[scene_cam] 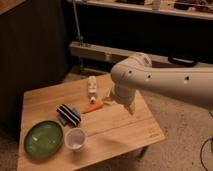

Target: Move the arm in a circular motion

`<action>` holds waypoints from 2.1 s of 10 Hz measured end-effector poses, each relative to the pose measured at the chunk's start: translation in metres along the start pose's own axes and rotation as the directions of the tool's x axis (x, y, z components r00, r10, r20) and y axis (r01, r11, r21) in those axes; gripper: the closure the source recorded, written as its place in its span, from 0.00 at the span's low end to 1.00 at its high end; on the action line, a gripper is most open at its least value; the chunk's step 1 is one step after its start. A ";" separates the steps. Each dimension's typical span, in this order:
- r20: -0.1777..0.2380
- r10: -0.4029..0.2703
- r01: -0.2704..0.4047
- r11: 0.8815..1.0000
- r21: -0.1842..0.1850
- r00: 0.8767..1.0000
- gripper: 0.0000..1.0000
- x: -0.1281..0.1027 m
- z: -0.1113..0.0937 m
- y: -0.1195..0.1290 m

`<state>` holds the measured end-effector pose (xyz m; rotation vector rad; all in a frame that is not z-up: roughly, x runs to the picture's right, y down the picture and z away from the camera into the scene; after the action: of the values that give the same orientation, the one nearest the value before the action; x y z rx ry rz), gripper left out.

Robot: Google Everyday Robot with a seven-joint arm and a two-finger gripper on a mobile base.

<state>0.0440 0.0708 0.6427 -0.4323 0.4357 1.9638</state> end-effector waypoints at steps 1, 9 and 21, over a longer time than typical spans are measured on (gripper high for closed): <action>-0.014 -0.066 0.066 0.998 -0.021 0.998 0.20 0.009 -0.002 0.021; -0.027 -0.417 0.411 0.903 -0.123 0.908 0.20 0.032 -0.002 0.207; 0.011 -0.129 0.129 0.992 -0.016 0.992 0.20 -0.171 0.073 0.154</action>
<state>-0.0353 -0.0894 0.8053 -0.4504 0.3755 1.8450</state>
